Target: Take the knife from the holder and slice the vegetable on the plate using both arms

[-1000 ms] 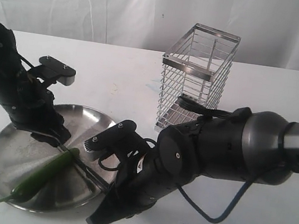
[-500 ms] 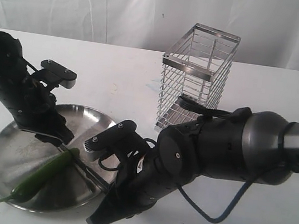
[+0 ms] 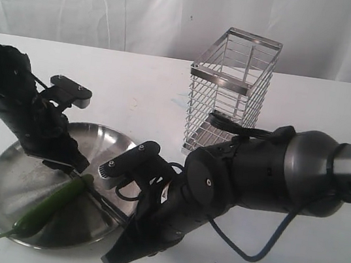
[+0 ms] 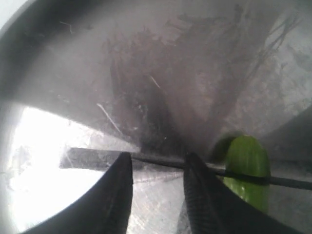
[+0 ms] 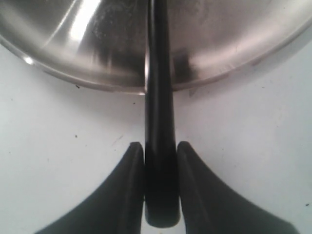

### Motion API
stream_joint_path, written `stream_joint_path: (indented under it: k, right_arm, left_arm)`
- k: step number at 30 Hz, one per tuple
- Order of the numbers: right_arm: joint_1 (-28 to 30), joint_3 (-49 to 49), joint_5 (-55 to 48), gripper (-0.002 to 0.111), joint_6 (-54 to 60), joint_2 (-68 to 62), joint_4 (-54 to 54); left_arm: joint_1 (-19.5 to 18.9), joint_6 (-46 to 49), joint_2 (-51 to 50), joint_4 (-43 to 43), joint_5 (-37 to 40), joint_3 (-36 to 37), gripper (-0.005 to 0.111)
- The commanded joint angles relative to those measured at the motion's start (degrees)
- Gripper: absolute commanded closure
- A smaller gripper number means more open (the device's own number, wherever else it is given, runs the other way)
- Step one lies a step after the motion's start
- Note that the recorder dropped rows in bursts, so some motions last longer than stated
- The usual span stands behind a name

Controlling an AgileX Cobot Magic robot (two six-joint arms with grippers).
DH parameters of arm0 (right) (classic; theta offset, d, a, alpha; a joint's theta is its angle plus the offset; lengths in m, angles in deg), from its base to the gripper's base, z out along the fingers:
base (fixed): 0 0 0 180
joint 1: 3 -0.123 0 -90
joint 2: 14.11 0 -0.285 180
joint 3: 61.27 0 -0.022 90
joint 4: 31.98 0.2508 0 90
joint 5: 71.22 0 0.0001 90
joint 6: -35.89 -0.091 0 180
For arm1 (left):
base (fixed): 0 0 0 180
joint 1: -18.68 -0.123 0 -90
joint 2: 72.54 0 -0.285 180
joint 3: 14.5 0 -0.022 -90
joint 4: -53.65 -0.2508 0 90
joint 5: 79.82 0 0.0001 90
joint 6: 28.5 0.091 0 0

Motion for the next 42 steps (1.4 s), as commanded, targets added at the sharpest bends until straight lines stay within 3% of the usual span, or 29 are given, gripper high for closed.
stream_joint_path:
  k: [1,13,19,42]
  right_arm:
    - [0.52,-0.15,-1.06,0.108,-0.11,0.14,-0.51]
    - [0.52,-0.15,-1.87,0.108,-2.31,0.14,-2.09]
    - [0.52,-1.17,-3.81,0.108,-18.77,0.14,-19.36]
    - [0.41,-6.75,-8.74,0.108,-18.58,5.31,-15.33]
  left_arm:
    - [-0.1,-0.48,-4.16,0.59,2.47,-0.04,0.06]
    - [-0.21,-0.48,5.53,-1.91,6.98,-4.58,0.059]
    - [-0.21,-1.08,6.55,-2.06,9.42,-4.58,0.059]
    - [-0.21,-1.96,9.29,-2.06,10.58,-4.58,0.059]
